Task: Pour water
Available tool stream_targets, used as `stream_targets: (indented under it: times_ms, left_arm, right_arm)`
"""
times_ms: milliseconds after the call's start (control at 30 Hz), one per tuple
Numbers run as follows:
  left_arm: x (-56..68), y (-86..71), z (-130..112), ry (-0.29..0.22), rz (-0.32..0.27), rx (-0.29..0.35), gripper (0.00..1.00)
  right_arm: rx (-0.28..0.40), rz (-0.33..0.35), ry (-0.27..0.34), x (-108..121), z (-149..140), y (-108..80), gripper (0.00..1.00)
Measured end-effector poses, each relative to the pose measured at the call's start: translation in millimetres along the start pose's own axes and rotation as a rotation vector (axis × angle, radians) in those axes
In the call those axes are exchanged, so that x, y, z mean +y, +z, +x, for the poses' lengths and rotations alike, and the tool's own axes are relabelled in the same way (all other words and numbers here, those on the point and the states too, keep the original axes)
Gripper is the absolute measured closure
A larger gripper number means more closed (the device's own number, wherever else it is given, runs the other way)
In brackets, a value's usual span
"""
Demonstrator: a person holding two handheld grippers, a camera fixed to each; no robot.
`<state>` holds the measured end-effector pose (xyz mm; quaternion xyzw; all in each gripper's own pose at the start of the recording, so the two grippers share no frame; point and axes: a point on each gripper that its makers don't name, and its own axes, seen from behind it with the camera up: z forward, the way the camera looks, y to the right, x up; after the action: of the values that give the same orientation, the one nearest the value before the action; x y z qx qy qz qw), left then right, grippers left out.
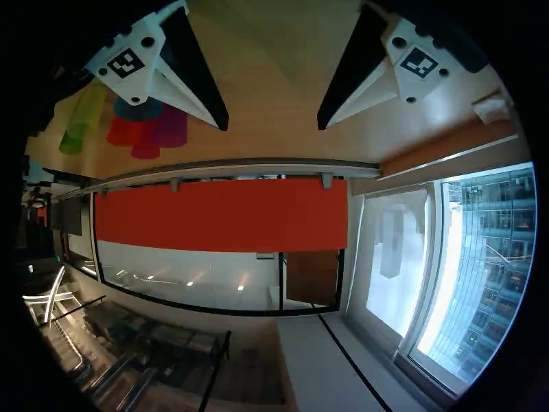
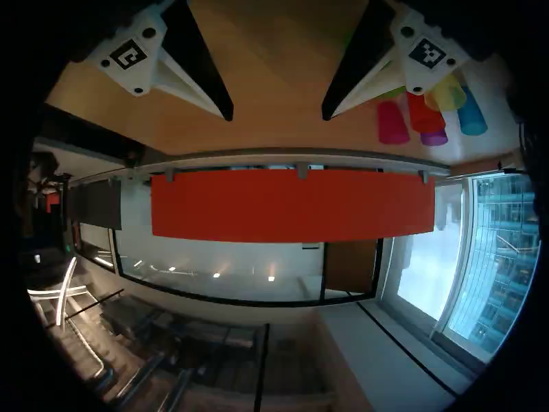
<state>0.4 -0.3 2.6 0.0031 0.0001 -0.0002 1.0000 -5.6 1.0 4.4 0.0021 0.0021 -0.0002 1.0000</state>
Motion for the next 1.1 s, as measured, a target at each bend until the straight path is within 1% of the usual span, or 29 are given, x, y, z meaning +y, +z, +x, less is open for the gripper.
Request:
stream_targets:
  times_ms: [1100]
  left_arm:
    - [-0.1,0.4,-0.4,0.000,0.000,0.000,0.04]
  right_arm:
    - [-0.001,0.000,0.001,0.5,-1.2,-2.2,0.00]
